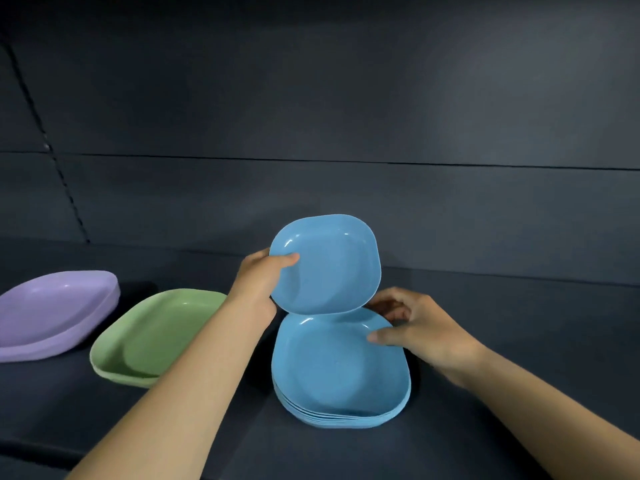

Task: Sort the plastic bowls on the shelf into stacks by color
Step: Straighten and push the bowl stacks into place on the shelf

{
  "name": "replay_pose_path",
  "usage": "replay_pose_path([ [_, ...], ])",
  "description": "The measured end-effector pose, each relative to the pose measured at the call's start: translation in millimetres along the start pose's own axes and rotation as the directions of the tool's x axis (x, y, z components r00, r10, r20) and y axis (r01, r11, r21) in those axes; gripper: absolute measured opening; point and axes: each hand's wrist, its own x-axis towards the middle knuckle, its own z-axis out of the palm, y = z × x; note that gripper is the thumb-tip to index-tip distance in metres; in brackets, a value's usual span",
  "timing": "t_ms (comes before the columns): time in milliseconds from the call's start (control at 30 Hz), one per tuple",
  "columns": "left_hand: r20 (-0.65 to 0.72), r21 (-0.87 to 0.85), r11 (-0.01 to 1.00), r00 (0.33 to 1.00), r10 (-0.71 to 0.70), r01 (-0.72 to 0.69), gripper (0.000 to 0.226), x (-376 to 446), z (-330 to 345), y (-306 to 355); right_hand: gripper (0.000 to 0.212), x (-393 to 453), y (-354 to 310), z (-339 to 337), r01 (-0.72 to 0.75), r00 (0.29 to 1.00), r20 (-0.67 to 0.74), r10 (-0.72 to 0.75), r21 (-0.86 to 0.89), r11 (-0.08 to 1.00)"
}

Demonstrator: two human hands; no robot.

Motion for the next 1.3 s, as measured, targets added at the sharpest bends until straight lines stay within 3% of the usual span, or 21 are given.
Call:
replay_pose_path([
  [233,0.051,0.037,0.999,0.998,0.035,-0.037,0.022,0,-5,4,0.080,0,-11,-16,0.081,0.993,0.077,-0.094,0.156,0.984],
  [367,0.145,0.144,0.987,0.988,0.045,-0.067,0.034,-9,-1,2,0.084,-5,-19,-15,0.182,0.978,0.035,-0.208,0.357,0.916],
  [533,0.246,0.278,0.957,0.969,0.017,-0.087,0.047,-17,-2,3,0.092,-9,-19,-11,0.181,0.974,0.023,-0.224,0.513,0.839],
  [600,0.283,0.341,0.934,0.959,0.005,-0.106,0.047,-20,-4,4,0.076,-13,-21,-8,0.157,0.979,0.023,-0.203,0.549,0.821],
  [700,0.322,0.455,0.874,0.946,0.018,-0.171,0.042,-23,-6,3,0.041,-16,-22,-1,0.119,0.992,-0.024,-0.123,0.471,0.874],
  [833,0.365,0.561,0.791,0.931,0.030,-0.245,0.019,-26,-8,2,0.028,-19,-18,2,0.074,0.996,-0.073,-0.054,0.311,0.948],
  [1067,0.391,0.714,0.645,0.920,-0.045,-0.272,0.010,-25,-15,6,0.045,-22,-12,2,0.048,0.999,-0.029,-0.045,0.146,0.988],
  [1300,0.431,0.777,0.550,0.896,-0.108,-0.307,0.023,-16,-20,-1,0.056,-22,-8,6,0.066,0.998,-0.017,-0.067,-0.043,0.997],
])
